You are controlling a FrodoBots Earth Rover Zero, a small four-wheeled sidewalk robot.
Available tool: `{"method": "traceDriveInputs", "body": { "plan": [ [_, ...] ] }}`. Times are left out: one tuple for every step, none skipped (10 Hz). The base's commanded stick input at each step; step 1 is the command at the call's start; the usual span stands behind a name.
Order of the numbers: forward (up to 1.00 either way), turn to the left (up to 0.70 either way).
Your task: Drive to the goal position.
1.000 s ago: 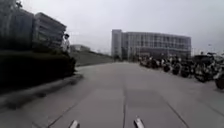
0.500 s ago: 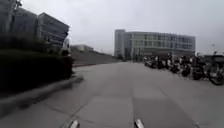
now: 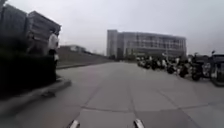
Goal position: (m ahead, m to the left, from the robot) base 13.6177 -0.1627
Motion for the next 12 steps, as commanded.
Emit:
{"method": "traceDriveInputs", "body": {
  "plan": [
    [1.0,-0.25],
    [1.0,0.0],
    [1.0,0.0],
    [1.0,0.0],
    [1.0,0.0],
    [1.0,0.0],
    [1.0,0.0],
    [1.0,0.0],
    [1.0,0.0],
    [1.0,0.0],
    [1.0,0.0],
    [1.0,0.0]
  ]
}}
